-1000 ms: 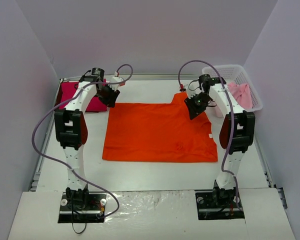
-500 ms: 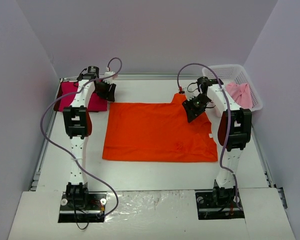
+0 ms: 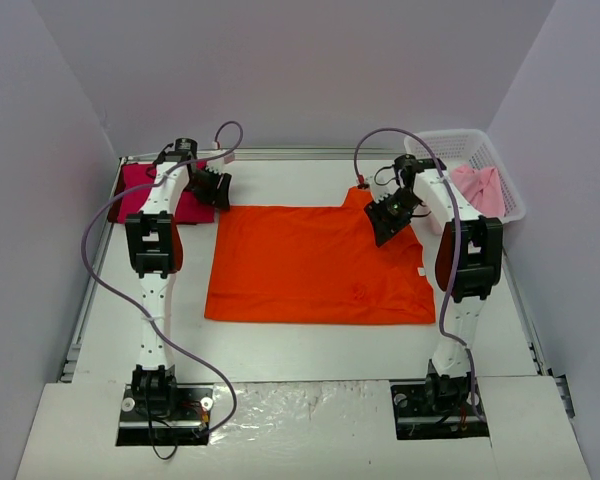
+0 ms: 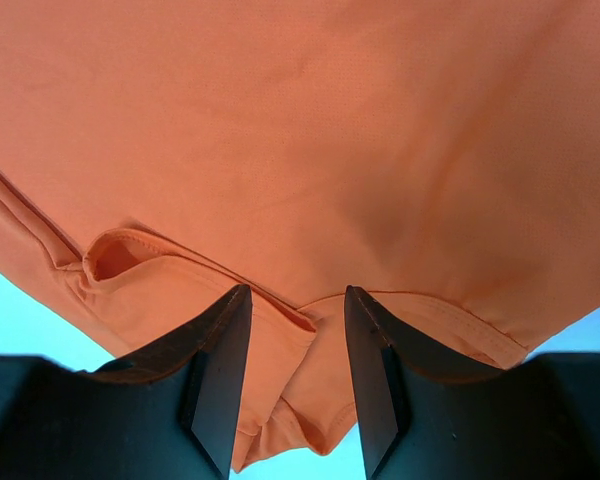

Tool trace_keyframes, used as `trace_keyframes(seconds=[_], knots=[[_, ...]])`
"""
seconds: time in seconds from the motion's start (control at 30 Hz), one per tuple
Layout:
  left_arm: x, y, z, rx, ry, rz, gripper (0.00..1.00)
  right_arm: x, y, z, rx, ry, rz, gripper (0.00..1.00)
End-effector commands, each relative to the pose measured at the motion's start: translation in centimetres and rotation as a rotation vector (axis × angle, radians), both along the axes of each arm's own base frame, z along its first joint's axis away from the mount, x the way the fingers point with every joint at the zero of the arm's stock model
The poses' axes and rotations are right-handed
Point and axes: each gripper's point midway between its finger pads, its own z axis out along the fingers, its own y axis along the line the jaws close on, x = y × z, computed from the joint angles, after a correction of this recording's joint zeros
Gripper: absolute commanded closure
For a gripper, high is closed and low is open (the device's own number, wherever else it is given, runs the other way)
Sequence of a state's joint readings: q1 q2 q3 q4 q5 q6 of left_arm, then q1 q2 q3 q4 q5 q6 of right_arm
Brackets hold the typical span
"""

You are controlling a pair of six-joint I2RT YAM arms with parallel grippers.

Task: Fold and stack the t-shirts
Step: Grap the side of the flattened tshirt furthest away from the robot with both arms

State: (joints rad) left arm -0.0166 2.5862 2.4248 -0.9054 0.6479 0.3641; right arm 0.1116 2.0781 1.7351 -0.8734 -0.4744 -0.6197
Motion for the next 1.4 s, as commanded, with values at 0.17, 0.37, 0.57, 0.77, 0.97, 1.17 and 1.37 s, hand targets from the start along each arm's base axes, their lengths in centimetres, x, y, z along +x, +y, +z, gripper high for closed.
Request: trace_keyframes(seconds=[0.17, 0.37, 0.57, 0.77, 0.97, 1.17, 1.37], knots=[[-2.4, -0.5, -0.9, -0.008, 0.085, -0.048, 0.81, -0.9, -0.7, -0.9, -0.03, 0.051, 0.001, 0.61], [-3.1, -0.7, -1.5, 0.046, 0.086, -0.082, 0.98, 0.0, -0.9, 0.4, -0.038, 0.012, -0.014, 0.57], [-3.1, -0.6, -0.6, 0.047, 0.057, -0.046, 0.98, 2.6, -1.6, 3.6, -0.04, -0.099, -0.053, 0.35], [-3.1, -0.8, 1.1, 0.025, 0.026, -0.013, 0.98, 5.9, -1.3, 6.2, 0.087, -0.174, -0.112, 0.0], [-3.1, -1.5, 1.8, 0.007, 0.003, 0.003, 0.98, 9.7, -2.3, 6.6, 0.258, -0.185, -0.211, 0.0], [-3.1, -1.8, 2.0, -0.009, 0.005, 0.008, 0.98, 11.4, -3.2, 3.9, 0.241, -0.159, -0.246, 0.0], [-3.0, -2.0, 2.1, -0.018, -0.001, 0.013, 0.98, 13.8, -4.1, 2.3, 0.213, -0.176, -0.272, 0.03]])
